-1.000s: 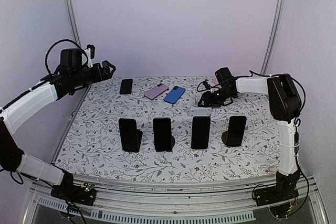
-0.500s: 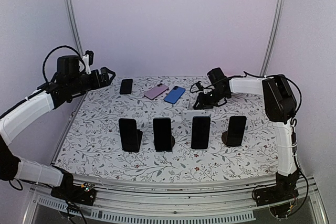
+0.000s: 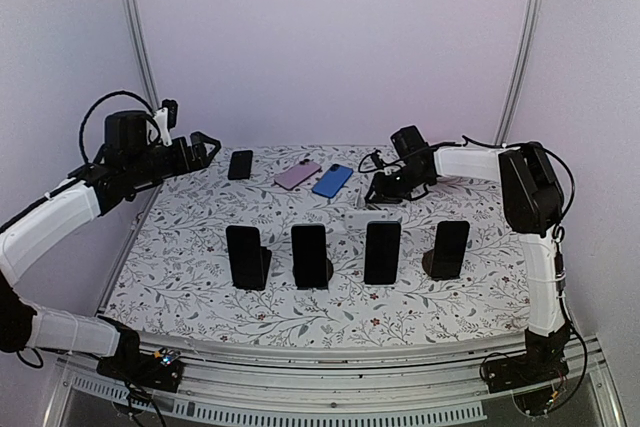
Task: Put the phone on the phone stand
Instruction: Pick up the phone stand at the center of the board.
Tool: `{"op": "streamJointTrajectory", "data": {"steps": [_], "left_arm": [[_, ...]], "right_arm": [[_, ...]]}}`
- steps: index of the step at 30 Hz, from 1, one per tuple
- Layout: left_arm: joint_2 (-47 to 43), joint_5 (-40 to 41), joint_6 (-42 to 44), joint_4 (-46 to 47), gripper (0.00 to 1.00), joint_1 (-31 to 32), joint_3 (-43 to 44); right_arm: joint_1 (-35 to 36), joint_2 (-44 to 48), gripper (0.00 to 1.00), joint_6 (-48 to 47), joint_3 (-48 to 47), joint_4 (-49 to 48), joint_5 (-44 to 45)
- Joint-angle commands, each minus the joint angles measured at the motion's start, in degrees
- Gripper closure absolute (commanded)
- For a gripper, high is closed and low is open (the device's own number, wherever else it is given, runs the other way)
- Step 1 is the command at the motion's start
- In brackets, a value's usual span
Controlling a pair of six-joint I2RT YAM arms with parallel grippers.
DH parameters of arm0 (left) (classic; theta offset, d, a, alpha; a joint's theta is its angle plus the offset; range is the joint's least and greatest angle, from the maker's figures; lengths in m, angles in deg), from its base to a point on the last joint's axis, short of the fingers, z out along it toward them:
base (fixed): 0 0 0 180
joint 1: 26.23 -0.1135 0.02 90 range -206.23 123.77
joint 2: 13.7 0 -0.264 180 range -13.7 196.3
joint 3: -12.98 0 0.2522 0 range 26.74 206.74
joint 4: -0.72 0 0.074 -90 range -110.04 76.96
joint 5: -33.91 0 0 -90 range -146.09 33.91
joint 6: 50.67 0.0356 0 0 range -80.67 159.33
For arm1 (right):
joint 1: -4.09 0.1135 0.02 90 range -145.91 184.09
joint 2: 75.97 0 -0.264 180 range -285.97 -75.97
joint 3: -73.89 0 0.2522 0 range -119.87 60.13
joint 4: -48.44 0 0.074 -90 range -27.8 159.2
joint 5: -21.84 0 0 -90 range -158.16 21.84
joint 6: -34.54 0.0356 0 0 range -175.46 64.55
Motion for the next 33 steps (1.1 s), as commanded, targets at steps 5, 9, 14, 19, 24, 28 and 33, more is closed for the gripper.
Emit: {"op": "streamJointTrajectory", "data": {"steps": [5, 9, 14, 19, 24, 28, 33], "left_arm": [[-1.83, -0.8, -0.25, 1.7, 0.03, 0.64, -1.6], [-2.07, -1.03, -0.34, 1.98, 0.03, 0.69, -2.2], [-2.45, -1.37, -0.01, 1.91, 0.03, 0.61, -2.36], [-2.71, -1.49, 0.45, 1.51, 0.03, 0.61, -2.22], [-2.56, -1.95, 0.54, 1.79, 0.03, 0.62, -2.17], [-2.38, -2.35, 0.55, 2.02, 0.03, 0.63, -2.18], [-2.36, -2.67, 0.63, 2.05, 0.03, 0.61, -2.08]], "right_arm": [[2.23, 4.45, 0.62, -1.76, -1.0, -0.75, 4.52], [2.79, 2.81, 0.61, -2.84, -2.5, 0.81, 5.84], [2.9, 1.32, 0.62, -3.13, -3.28, 2.18, 10.32], [3.37, 0.35, 0.63, -3.41, -3.52, 3.27, 13.27], [4.26, -1.31, 0.63, -4.57, -3.55, 3.82, 13.18], [5.02, -3.27, 0.63, -4.88, -4.25, 4.18, 12.87], [5.22, -5.04, 0.64, -4.76, -5.75, 4.79, 13.48]]}}
